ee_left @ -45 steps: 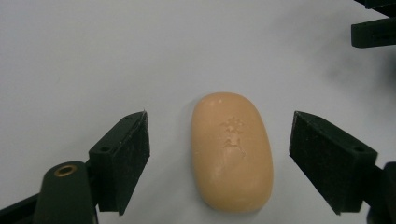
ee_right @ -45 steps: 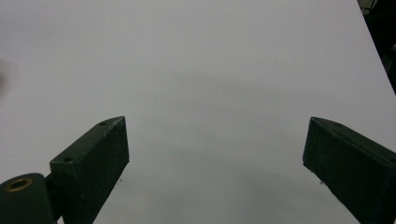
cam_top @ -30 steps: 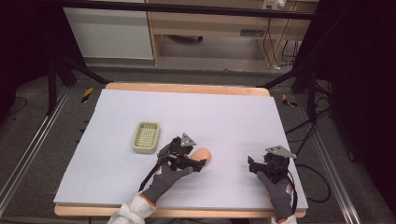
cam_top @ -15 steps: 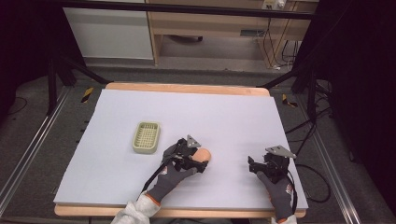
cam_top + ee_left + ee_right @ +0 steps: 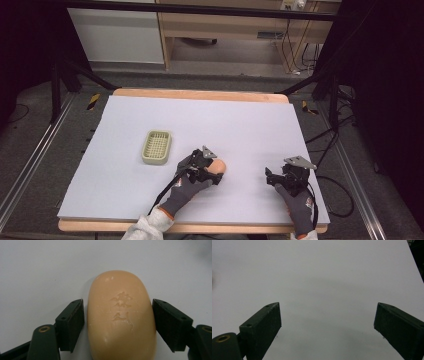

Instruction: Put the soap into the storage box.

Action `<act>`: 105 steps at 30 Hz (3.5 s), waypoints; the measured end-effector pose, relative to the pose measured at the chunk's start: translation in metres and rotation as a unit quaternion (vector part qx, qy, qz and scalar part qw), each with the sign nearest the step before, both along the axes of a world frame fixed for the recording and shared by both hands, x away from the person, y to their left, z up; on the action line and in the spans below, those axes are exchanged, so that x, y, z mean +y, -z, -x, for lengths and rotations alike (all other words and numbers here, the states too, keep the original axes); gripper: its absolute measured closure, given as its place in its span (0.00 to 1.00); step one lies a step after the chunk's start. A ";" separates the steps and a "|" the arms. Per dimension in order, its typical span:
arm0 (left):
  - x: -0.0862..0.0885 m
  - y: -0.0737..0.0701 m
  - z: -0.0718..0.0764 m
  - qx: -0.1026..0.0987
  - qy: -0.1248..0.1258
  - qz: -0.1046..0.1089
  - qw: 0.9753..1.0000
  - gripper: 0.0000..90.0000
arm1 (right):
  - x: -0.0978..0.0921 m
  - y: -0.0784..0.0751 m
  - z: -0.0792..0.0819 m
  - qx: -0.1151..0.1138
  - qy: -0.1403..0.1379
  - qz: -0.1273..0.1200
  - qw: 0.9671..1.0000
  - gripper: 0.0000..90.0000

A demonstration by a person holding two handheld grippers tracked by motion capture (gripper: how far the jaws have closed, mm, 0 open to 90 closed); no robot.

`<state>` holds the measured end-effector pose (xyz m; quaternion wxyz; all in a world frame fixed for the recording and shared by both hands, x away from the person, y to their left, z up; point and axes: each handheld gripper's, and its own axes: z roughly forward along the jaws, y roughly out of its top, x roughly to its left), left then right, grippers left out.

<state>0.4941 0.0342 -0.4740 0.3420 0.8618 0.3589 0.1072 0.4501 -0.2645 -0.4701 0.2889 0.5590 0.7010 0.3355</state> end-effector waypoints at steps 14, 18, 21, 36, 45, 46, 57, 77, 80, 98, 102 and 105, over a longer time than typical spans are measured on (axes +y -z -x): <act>-0.004 -0.001 0.001 0.000 -0.002 -0.013 1.000 0.35 | 0.000 0.000 0.000 0.001 0.000 0.000 1.000 0.09; -0.004 -0.002 0.001 0.003 -0.001 -0.014 1.000 0.35 | 0.000 0.000 0.000 0.004 0.000 0.000 1.000 0.09; -0.004 -0.002 0.001 0.002 -0.002 -0.014 1.000 0.35 | 0.000 0.000 0.000 0.003 0.001 0.000 1.000 0.09; -0.007 -0.002 0.002 0.001 0.002 -0.025 1.000 0.33 | 0.001 0.000 0.000 0.005 0.001 0.000 1.000 0.08; -0.009 -0.001 0.004 -0.011 -0.005 -0.033 0.999 0.35 | 0.001 0.000 0.000 0.004 0.001 -0.001 1.000 0.08; -0.010 -0.001 0.005 -0.012 -0.006 -0.035 0.999 0.35 | 0.001 0.000 0.000 0.004 0.002 -0.001 1.000 0.08; -0.007 -0.002 0.004 -0.011 -0.008 -0.029 0.999 0.35 | -0.001 -0.001 0.000 0.002 0.004 -0.003 1.000 0.08; 0.012 -0.033 0.016 -0.018 0.004 -0.007 1.000 0.35 | -0.001 -0.002 0.001 -0.002 0.007 -0.006 1.000 0.08; 0.017 -0.037 0.018 -0.021 0.003 -0.005 1.000 0.35 | -0.001 -0.002 0.001 -0.003 0.006 -0.004 1.000 0.08; 0.054 -0.042 0.026 -0.024 -0.009 0.010 1.000 0.35 | 0.000 -0.002 0.001 -0.004 0.006 -0.001 1.000 0.08; 0.060 -0.045 0.024 -0.026 -0.016 0.019 0.999 0.35 | 0.000 -0.003 0.002 -0.006 0.008 -0.002 1.000 0.08; 0.065 -0.048 0.024 -0.027 -0.020 0.023 0.999 0.35 | -0.001 -0.003 0.002 -0.006 0.009 -0.003 1.000 0.08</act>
